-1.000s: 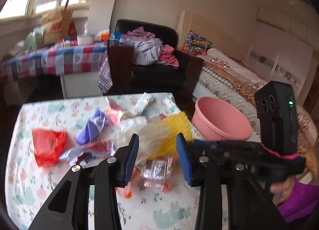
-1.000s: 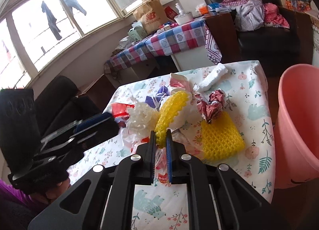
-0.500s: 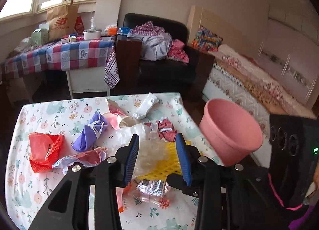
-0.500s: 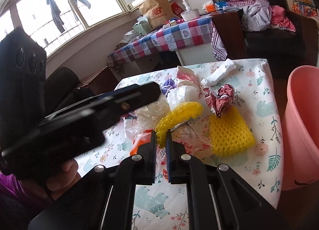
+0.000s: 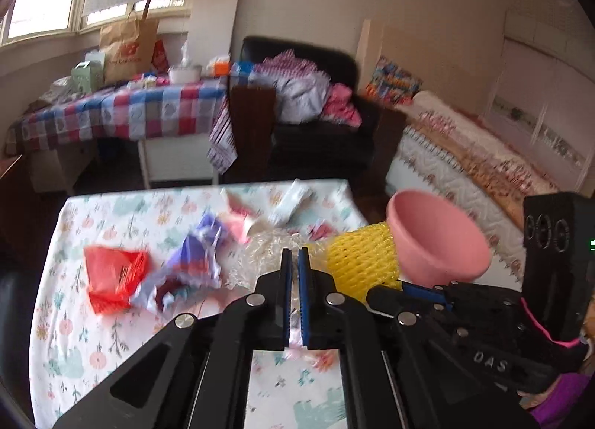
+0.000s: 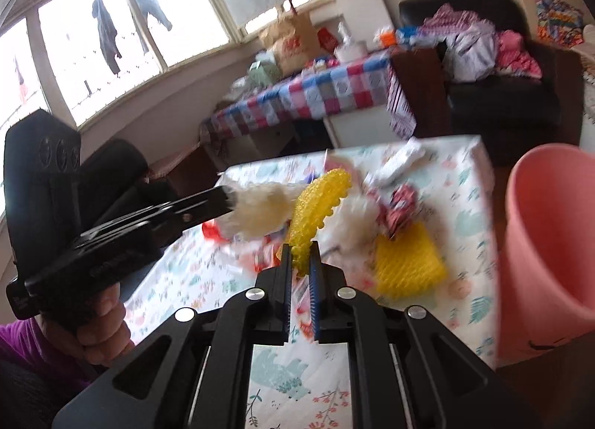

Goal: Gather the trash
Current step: 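Carry both items to the pink bucket and open both grippers to drop them, then return both grippers over the table toward the remaining trash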

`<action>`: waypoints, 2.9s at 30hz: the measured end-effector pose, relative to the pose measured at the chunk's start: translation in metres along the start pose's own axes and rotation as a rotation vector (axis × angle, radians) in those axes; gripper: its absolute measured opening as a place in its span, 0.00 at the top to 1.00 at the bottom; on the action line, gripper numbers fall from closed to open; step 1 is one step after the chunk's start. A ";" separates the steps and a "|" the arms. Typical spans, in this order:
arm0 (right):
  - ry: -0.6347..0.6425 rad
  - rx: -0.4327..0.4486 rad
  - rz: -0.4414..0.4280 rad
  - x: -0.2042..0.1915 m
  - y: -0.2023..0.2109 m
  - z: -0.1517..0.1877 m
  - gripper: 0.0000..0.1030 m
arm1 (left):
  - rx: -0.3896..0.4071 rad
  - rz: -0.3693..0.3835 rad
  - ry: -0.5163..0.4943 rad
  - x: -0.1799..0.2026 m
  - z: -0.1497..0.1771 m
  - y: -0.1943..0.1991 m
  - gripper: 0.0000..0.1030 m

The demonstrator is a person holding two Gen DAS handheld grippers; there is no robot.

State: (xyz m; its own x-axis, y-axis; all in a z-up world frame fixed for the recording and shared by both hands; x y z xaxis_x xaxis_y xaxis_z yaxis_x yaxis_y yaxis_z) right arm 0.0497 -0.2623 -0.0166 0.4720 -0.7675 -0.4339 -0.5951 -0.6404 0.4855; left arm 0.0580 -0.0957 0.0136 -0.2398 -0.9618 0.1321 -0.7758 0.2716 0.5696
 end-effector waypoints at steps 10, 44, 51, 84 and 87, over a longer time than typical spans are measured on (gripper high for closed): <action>-0.031 0.184 0.217 0.040 0.076 -0.024 0.91 | 0.051 0.199 -0.005 0.049 -0.040 0.002 0.97; -0.296 0.141 0.546 0.157 0.102 0.017 0.62 | -0.109 0.391 -0.042 0.156 -0.036 -0.097 0.73; -0.210 0.155 0.501 0.120 0.097 0.007 0.62 | 0.023 0.295 -0.099 0.124 -0.052 -0.044 0.72; -0.018 -0.063 0.274 0.019 0.000 0.023 0.61 | -0.034 -0.262 -0.010 -0.089 0.050 0.025 0.57; -0.026 -0.070 0.278 0.024 -0.003 0.022 0.61 | -0.050 -0.242 -0.014 -0.092 0.045 0.015 0.57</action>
State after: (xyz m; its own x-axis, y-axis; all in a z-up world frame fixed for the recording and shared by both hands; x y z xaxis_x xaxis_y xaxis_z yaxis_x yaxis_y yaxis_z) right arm 0.0489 -0.2785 -0.0450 0.2795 -0.9136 -0.2955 -0.6528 -0.4064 0.6393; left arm 0.0422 -0.0011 -0.0268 -0.0588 -0.9980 -0.0239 -0.7818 0.0311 0.6228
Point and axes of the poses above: each gripper's, at about its wrist camera, not at the fingertips, and y roughly against the way its jaws point, x to its right, z to its underside, the point moved 2 cm from there along -y, roughly the way its jaws point, and after that the axes turned 4 degrees about -z, right-handed, at the moved point
